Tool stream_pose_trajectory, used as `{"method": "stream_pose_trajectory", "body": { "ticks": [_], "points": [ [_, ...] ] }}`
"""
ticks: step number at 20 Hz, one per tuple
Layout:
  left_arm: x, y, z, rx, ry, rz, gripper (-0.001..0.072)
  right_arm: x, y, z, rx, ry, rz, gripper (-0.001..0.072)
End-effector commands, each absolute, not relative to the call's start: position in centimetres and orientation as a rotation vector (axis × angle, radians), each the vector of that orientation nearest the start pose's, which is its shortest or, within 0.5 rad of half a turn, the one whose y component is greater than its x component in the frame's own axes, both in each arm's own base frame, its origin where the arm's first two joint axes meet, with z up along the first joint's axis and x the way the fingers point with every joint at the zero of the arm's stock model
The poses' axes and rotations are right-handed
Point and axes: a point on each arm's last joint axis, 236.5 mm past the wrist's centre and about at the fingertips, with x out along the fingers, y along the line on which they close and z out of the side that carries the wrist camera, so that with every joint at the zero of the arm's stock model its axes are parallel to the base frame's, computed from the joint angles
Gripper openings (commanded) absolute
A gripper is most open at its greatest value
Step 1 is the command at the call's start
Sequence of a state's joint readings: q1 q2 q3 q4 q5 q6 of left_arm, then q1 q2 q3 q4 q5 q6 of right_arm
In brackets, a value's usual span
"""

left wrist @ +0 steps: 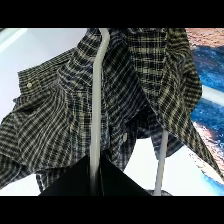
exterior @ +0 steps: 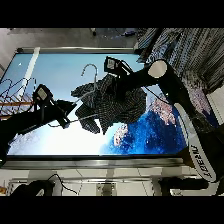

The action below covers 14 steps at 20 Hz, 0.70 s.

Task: Fold the clothes and pants, and hang the long-sleeved shirts on hangers.

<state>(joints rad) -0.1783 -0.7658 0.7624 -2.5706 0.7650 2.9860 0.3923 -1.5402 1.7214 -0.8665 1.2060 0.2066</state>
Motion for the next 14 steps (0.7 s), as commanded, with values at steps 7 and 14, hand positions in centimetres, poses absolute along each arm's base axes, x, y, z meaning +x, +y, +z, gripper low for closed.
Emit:
{"method": "stream_pose_trajectory", "body": {
  "ticks": [7, 14],
  "points": [
    [31.7, -19.9, 17.3, 0.388, 0.206, -0.887, 0.0392, 42.7, 28.2, 15.6, -0.83, 0.467, 1.136, 0.0025],
    [28.2, -14.1, 29.1, 0.298, -0.086, -0.595, 0.0503, 45.8, 24.5, 16.6, -0.701, 0.535, 0.945, 0.0025]
  ]
}}
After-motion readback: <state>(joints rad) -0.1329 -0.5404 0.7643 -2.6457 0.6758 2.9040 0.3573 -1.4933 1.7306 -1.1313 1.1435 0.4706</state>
